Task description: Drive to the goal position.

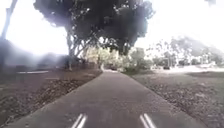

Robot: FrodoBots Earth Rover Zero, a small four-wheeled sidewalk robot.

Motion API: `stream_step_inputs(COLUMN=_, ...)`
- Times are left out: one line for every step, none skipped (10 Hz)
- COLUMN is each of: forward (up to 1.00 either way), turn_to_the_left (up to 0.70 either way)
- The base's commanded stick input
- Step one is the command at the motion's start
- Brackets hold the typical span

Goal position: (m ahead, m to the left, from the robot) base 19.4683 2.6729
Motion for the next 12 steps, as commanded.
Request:
stream_step_inputs(forward=0.70, turn_to_the_left=-0.04)
stream_step_inputs(forward=0.70, turn_to_the_left=0.00)
stream_step_inputs(forward=0.70, turn_to_the_left=0.00)
stream_step_inputs(forward=0.70, turn_to_the_left=0.00)
stream_step_inputs(forward=0.70, turn_to_the_left=0.00)
stream_step_inputs(forward=0.70, turn_to_the_left=0.00)
stream_step_inputs(forward=0.70, turn_to_the_left=0.00)
stream_step_inputs(forward=0.70, turn_to_the_left=0.00)
stream_step_inputs(forward=0.70, turn_to_the_left=0.00)
stream_step_inputs(forward=0.70, turn_to_the_left=0.00)
stream_step_inputs(forward=0.70, turn_to_the_left=0.00)
stream_step_inputs(forward=0.70, turn_to_the_left=0.00)
